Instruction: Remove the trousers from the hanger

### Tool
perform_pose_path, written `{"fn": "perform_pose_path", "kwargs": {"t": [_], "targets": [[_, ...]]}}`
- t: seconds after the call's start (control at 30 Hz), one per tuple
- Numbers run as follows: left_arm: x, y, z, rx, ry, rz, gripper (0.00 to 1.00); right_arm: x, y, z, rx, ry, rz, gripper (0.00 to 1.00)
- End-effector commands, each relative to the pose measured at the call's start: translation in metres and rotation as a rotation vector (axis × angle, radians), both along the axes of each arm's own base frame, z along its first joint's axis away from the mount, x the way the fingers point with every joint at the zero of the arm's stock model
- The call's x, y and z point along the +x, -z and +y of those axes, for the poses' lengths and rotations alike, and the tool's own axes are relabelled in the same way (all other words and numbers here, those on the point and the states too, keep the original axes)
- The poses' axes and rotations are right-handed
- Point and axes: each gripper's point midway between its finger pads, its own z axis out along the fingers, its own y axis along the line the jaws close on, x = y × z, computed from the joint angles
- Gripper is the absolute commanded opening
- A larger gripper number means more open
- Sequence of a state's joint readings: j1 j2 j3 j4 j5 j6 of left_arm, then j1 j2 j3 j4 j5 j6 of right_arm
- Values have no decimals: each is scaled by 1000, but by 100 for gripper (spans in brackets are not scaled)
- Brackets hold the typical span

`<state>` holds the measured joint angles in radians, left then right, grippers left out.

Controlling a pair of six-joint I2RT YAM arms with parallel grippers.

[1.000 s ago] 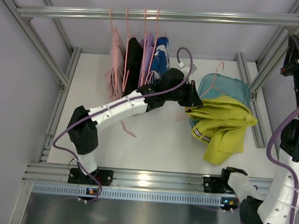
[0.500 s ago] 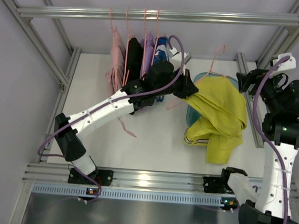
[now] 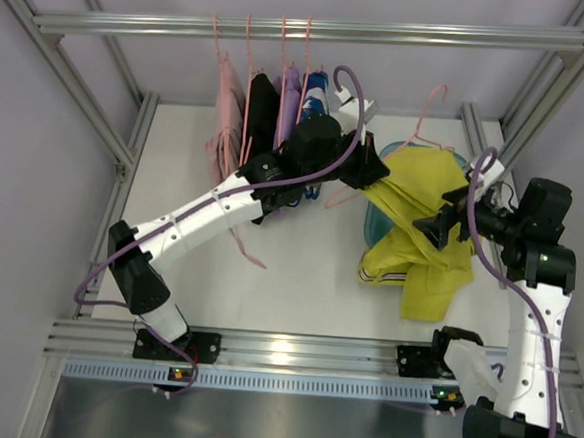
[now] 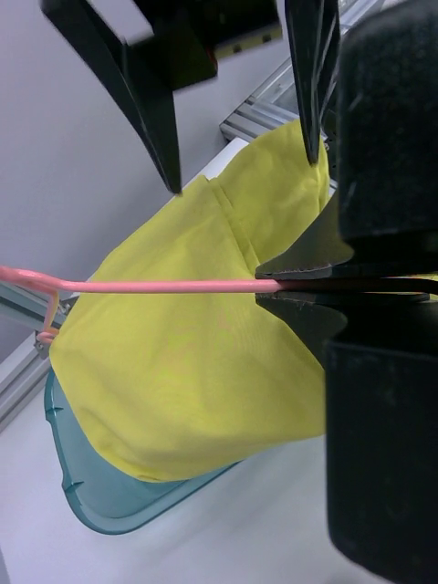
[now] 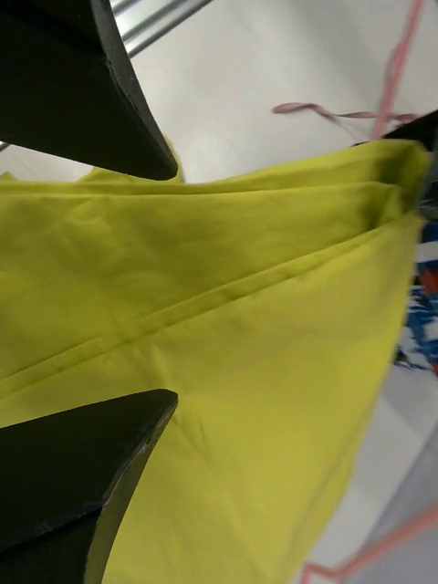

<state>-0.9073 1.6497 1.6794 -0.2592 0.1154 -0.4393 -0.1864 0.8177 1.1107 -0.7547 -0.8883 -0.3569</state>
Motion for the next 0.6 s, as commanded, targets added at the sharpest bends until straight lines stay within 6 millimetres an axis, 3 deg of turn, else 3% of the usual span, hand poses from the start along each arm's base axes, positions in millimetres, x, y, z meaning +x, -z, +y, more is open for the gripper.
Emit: {"fn": "perform_pose_path", "kwargs": {"t": [0.0,0.07,0.23,0.33,0.37,0.4,0.43,0.47,0.57], "targets": [[0,-74,-5,-175,14,-131,0,-12,41,2,-126,-155,11,99],[-2,-74,-6,-182,21,-119,0,-6,51,-4,-157,-144,4,99],[-6,-76,-9,-202,44,-94,0,39,64,-30,-261,-5,-78,97],[-8,-83,-10,-217,53,-95,0,63,65,-47,-319,78,-128,67],[-7,-90,-9,-226,49,-107,0,71,68,-53,-335,105,-132,41],[-6,-92,-8,-227,42,-114,0,74,69,-55,-344,109,-130,28],[-5,-96,-7,-228,36,-131,0,79,74,-57,-341,117,-111,6],[-5,-101,-5,-232,30,-142,0,85,70,-60,-337,135,-123,0],[-2,-122,1,-249,6,-204,0,91,77,-64,-325,164,-96,0]]}}
